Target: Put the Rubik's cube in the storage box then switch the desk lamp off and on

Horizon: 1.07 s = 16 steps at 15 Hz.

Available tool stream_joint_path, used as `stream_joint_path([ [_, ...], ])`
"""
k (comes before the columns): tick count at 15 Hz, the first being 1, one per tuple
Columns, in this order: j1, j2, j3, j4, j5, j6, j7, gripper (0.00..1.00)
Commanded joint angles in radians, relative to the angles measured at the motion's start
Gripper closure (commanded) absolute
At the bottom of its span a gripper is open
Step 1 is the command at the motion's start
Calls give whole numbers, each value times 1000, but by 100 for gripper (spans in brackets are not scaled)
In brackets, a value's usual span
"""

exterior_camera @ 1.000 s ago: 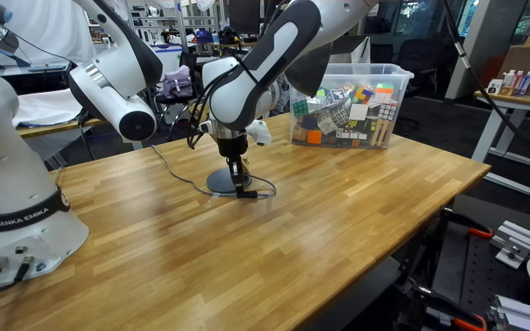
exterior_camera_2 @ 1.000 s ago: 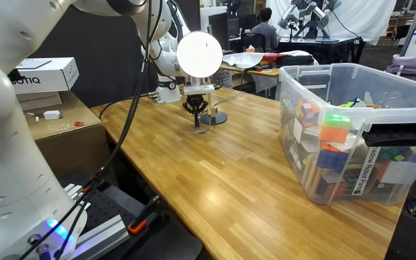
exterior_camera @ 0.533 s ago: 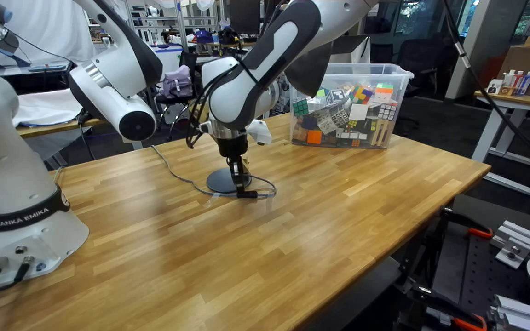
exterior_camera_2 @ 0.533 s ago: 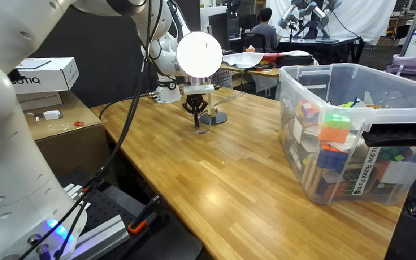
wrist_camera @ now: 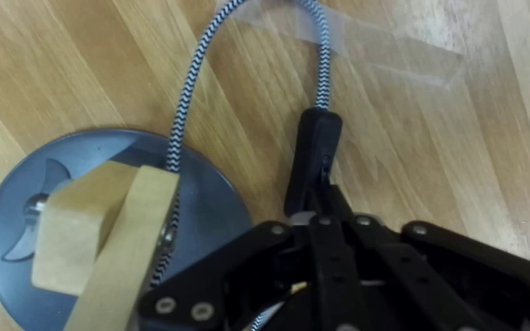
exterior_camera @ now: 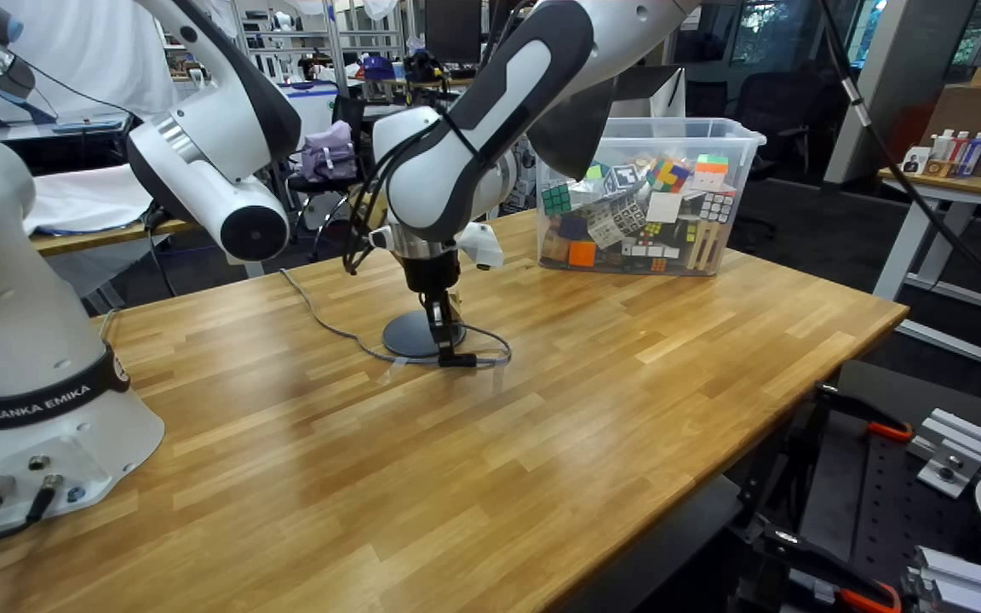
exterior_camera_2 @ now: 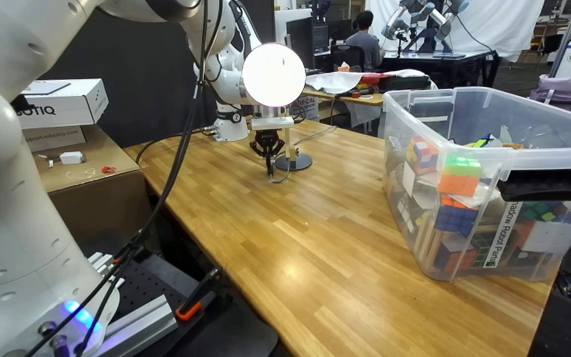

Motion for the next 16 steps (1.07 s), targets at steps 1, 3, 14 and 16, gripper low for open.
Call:
stream_joint_path([
  [1,4,-4,-2,2,-18,-26,1,100],
  [3,3,-6,-3,-2,-18,-26,3,100],
  [14,-4,-24,-7,-30,-15,-17,9,100],
  [16,-6,-26,-3,-39,-10,-13,12,100],
])
